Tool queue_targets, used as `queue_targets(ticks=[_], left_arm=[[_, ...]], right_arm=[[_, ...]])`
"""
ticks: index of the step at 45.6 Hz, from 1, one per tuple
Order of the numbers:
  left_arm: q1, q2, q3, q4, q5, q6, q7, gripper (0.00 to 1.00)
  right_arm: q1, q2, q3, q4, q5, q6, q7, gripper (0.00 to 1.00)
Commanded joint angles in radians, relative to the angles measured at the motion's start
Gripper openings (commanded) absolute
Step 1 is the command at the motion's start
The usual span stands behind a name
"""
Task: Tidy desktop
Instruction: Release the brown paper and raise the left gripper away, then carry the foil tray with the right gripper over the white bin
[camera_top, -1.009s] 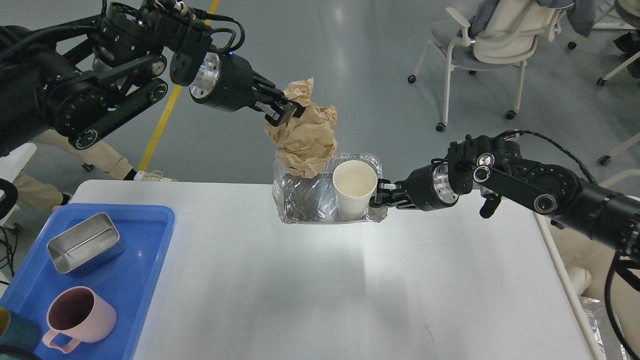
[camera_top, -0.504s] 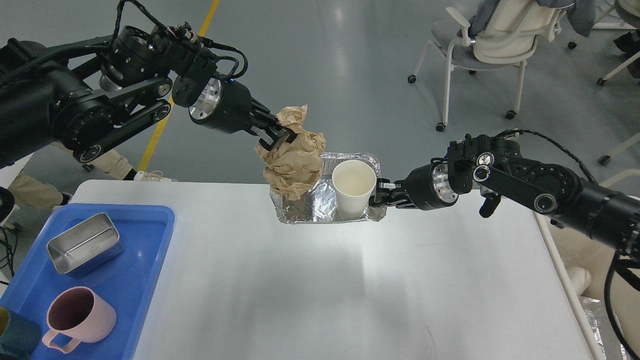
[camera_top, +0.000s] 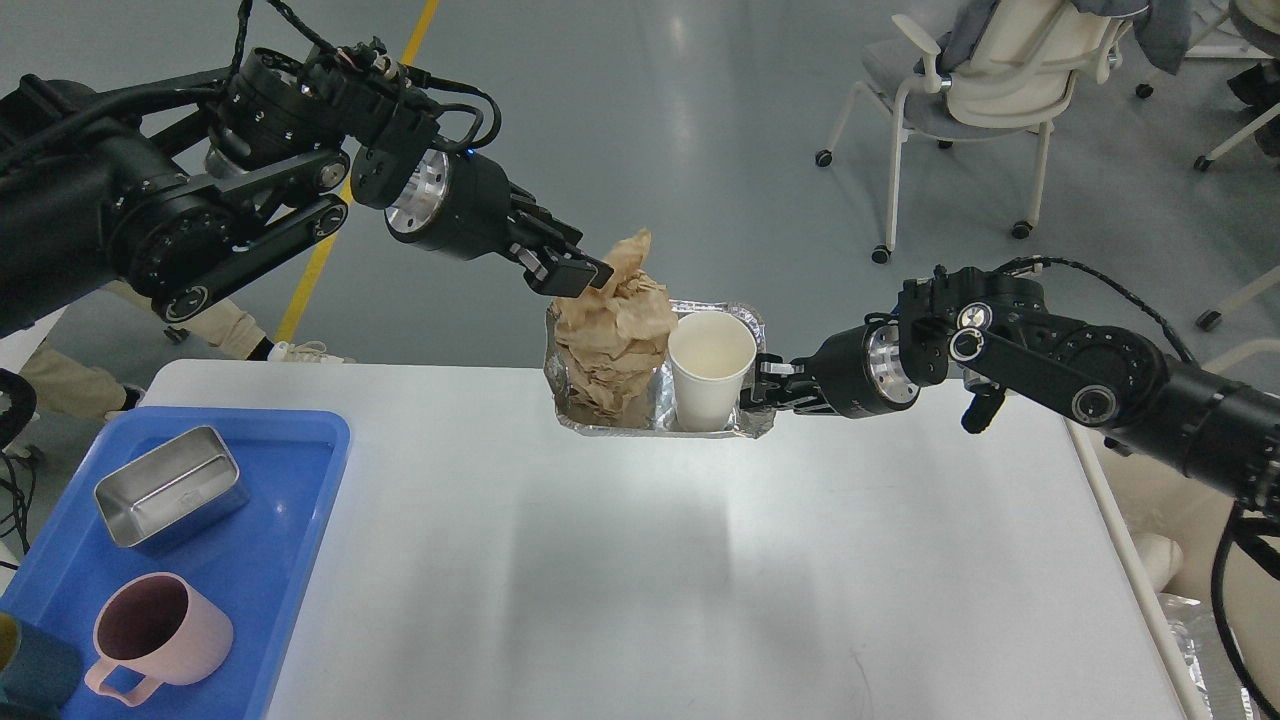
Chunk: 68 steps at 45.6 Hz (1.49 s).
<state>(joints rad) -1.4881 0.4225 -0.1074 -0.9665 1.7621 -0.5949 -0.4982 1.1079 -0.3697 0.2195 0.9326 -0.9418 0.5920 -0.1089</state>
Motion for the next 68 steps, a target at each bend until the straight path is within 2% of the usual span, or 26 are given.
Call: queue_targets(ticks=[1,10,13,17,23,26,34,45,53,59,64,68], left_arm=[[0.0,0.001,-0.001,0.0,-0.038,0.001,0.006,0.89],[-0.003,0.007,-0.032,0.002,-0.084,0.003,0.024,0.9],[0.002,0.012,-0.046,0.0,-0.105,0.003,0.044,0.9],[0.017,0.025,-0.063,0.0,-0.136,0.003,0.096,0.92],[0.086,0.074,-0.119,0.0,-0.214,0.024,0.211,0.95],[0.127,0.096,-0.152,0.0,-0.24,0.039,0.231,0.95],[0.293,0.153,-0.322,-0.001,-0.271,0.099,0.227,0.95],[0.534,0.157,-0.673,-0.001,-0.274,0.124,0.228,0.97],[0.699,0.14,-0.912,-0.003,-0.283,0.207,0.224,0.97],[0.779,0.127,-1.011,-0.006,-0.397,0.262,0.21,0.97],[0.836,0.125,-1.043,-0.006,-0.524,0.346,0.205,0.97],[0.874,0.119,-1.058,-0.006,-0.639,0.386,0.184,0.97]], right_arm=[[-0.003,0.0,0.0,0.0,0.0,-0.001,0.0,0.0],[-0.008,0.0,0.0,0.0,0.0,-0.008,0.0,0.0],[-0.01,0.0,0.0,0.0,0.0,-0.009,0.0,0.0],[-0.01,0.0,0.0,0.0,0.0,-0.009,0.0,0.0],[-0.01,0.0,0.0,-0.001,0.0,-0.009,0.0,0.0],[-0.01,-0.002,0.0,-0.003,0.0,-0.009,0.0,0.0],[-0.01,-0.015,0.0,-0.003,0.0,-0.009,0.0,0.0],[-0.014,-0.025,0.0,-0.005,0.0,-0.009,-0.002,0.0],[-0.016,-0.029,-0.002,-0.005,0.0,-0.012,-0.002,0.0],[-0.016,-0.032,-0.002,-0.005,0.0,-0.015,-0.002,0.0],[-0.025,-0.032,-0.002,-0.003,0.0,-0.02,-0.002,0.0],[-0.031,-0.034,-0.002,-0.005,0.0,-0.023,-0.002,0.0]])
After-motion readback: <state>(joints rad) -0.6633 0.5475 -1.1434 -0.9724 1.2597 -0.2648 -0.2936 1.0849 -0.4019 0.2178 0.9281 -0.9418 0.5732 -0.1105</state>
